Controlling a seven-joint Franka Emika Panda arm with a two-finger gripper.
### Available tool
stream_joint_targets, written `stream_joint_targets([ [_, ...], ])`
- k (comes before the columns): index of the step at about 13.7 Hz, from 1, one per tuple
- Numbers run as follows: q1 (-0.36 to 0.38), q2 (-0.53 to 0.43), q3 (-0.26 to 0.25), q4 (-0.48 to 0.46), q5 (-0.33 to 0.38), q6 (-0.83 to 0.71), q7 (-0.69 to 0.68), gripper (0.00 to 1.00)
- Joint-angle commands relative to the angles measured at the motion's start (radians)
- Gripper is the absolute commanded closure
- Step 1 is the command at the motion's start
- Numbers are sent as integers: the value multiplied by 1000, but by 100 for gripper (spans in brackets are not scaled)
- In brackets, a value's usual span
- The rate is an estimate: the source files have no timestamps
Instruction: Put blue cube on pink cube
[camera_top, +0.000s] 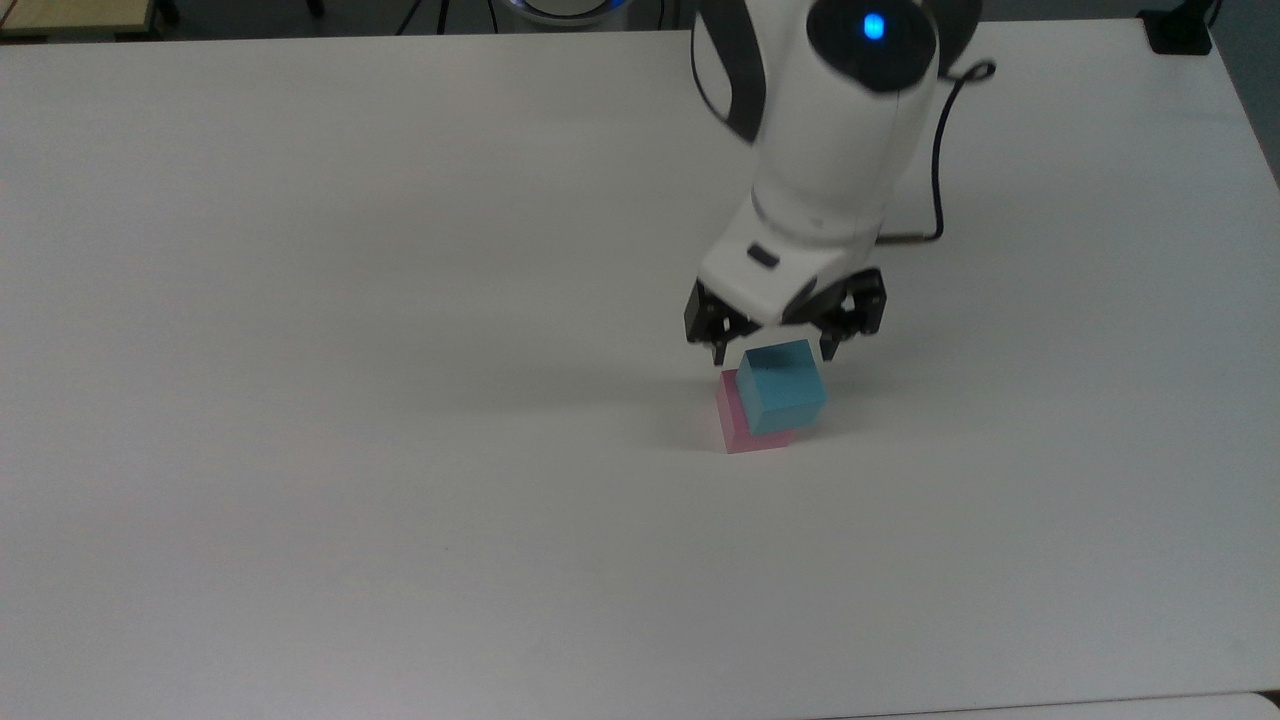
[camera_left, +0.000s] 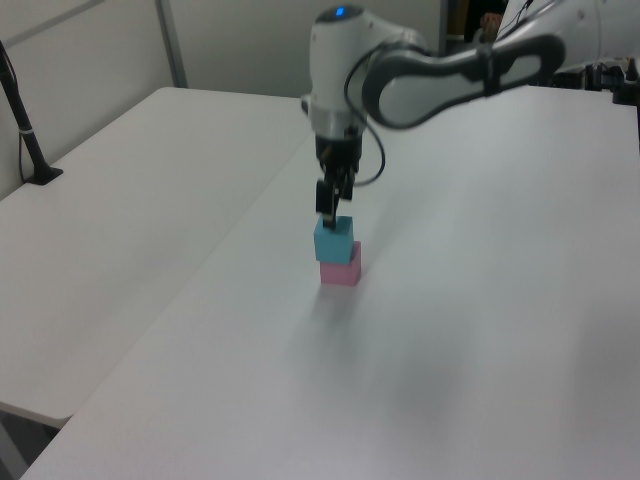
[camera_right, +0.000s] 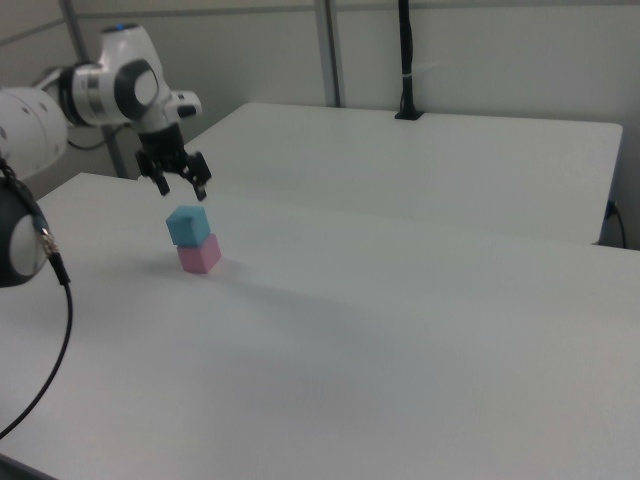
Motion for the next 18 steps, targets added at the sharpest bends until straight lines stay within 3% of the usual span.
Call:
stream_joint_targets([
  [1, -48, -319, 2, -266, 15, -38, 21, 0],
  [4, -120, -494, 3, -388, 17, -176, 16, 0],
  [7, -166, -605, 3, -513, 18, -188, 12, 0],
  [11, -220, -647, 0, -544, 58, -188, -41, 0],
  [14, -217, -645, -14, -547, 58, -187, -44, 0],
  [18, -185, -643, -73, -545, 58, -178, -60, 0],
])
